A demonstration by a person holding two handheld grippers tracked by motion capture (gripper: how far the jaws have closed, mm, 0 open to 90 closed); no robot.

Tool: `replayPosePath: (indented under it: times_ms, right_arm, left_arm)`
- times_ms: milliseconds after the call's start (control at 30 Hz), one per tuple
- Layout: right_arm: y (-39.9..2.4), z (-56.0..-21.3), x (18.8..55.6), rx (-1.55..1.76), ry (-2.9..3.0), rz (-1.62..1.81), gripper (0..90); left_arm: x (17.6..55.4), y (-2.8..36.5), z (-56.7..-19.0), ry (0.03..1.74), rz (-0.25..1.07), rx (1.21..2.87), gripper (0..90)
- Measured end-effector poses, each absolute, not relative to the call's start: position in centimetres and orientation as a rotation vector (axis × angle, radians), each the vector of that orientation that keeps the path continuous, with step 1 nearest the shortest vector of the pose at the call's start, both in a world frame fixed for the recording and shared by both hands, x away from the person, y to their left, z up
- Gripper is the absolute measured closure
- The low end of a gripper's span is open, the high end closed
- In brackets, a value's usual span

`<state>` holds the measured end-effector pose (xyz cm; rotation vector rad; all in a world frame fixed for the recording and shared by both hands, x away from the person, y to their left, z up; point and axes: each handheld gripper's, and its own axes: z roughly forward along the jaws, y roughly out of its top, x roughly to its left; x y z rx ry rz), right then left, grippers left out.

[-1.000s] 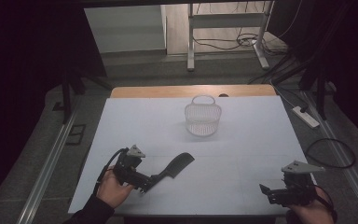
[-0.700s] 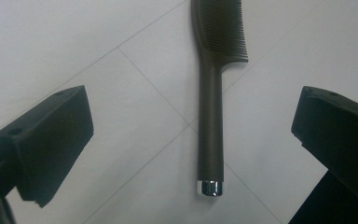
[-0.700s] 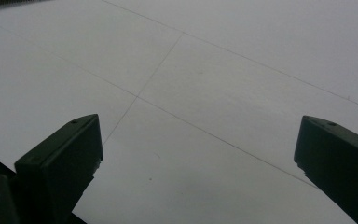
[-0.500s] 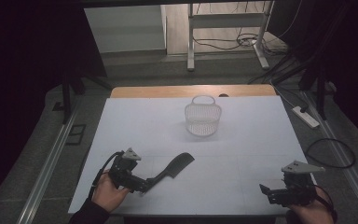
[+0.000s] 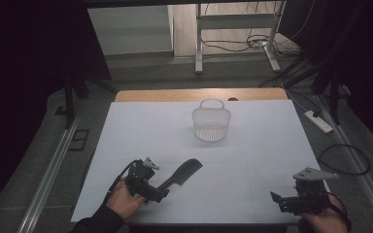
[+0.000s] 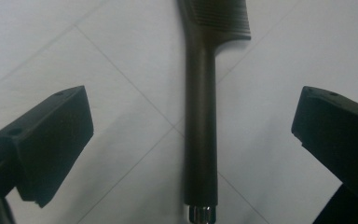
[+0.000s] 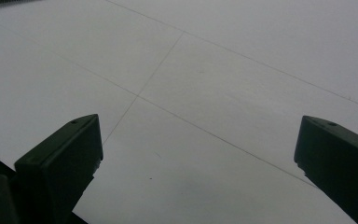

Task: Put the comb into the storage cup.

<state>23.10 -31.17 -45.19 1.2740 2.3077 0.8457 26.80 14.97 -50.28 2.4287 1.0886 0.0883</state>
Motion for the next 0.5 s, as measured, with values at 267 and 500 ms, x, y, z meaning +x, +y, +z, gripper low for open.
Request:
replayPosePath:
  times_ms: [267, 500]
  right_arm:
    - [-31.2, -45.2, 23.1, 1.271, 2.309, 0.844, 1.0]
    - [-31.1, -45.2, 23.1, 1.270, 2.309, 0.842, 1.0]
  left_arm:
    - [27.2, 13.8, -51.8, 1.090, 0.079, 2.518, 0.0]
    - [27.3, 13.1, -52.5, 1.111, 0.118, 2.591, 0.0]
